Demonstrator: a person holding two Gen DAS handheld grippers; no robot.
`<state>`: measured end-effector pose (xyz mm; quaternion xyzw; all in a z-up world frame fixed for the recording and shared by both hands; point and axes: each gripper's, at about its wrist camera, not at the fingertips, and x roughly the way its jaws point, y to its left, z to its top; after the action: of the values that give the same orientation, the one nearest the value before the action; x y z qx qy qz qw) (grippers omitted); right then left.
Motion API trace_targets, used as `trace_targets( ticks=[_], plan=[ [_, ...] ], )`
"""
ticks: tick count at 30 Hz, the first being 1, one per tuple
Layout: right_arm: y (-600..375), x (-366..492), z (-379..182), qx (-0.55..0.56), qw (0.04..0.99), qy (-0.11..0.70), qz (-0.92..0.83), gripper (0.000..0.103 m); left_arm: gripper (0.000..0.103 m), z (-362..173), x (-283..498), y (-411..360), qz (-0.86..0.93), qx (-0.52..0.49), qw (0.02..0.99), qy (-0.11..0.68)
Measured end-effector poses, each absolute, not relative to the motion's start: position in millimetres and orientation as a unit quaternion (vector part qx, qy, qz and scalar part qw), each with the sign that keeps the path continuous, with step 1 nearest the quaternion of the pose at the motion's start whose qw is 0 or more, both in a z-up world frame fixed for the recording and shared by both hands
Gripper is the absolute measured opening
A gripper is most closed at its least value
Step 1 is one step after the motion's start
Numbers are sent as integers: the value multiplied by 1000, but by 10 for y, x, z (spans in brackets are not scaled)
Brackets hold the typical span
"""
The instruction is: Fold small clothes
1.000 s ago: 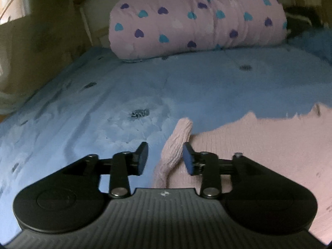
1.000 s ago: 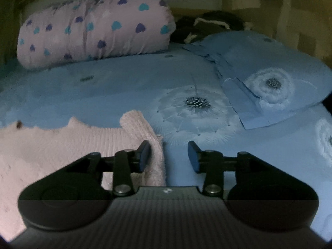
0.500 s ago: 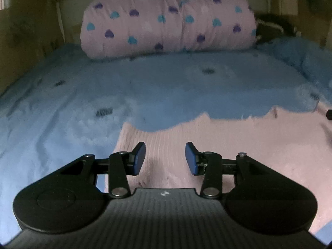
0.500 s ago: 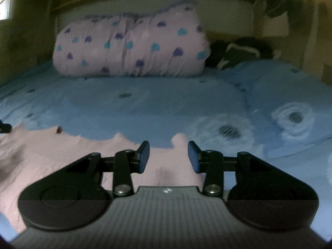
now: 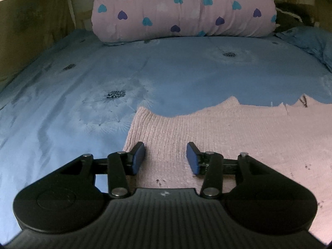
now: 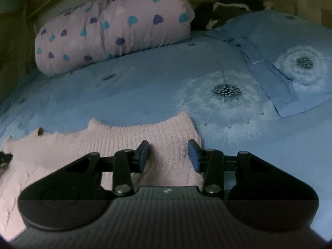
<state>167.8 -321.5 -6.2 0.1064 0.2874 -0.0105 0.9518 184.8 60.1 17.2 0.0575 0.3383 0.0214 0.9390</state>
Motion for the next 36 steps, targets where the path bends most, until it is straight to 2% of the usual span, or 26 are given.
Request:
trace_targets(
  ticks=[5, 8, 16, 18, 23, 27, 36],
  plan=[
    [-3150, 1585, 84, 101, 955, 275, -40, 45, 64, 376, 1704, 575, 14, 46, 936, 349],
    [-3096, 1411, 218, 111, 955, 272, -50, 51, 73, 531, 1537, 570, 11, 37, 936, 350],
    [-2954, 897, 476, 149, 950, 271, -37, 53, 75, 852, 1054, 593, 21, 47, 930, 365],
    [-2910, 739, 512, 155, 950, 270, -36, 54, 82, 866, 935, 606, 19, 51, 931, 360],
    [-2772, 403, 487, 154, 943, 291, -45, 60, 83, 737, 752, 633, 9, 60, 929, 364],
    [-2659, 247, 416, 122, 939, 316, -59, 60, 83, 584, 691, 686, -5, 57, 925, 376],
    [-2637, 107, 144, 184, 916, 337, -117, 60, 84, 503, 670, 927, -22, 11, 924, 381]
  ],
)
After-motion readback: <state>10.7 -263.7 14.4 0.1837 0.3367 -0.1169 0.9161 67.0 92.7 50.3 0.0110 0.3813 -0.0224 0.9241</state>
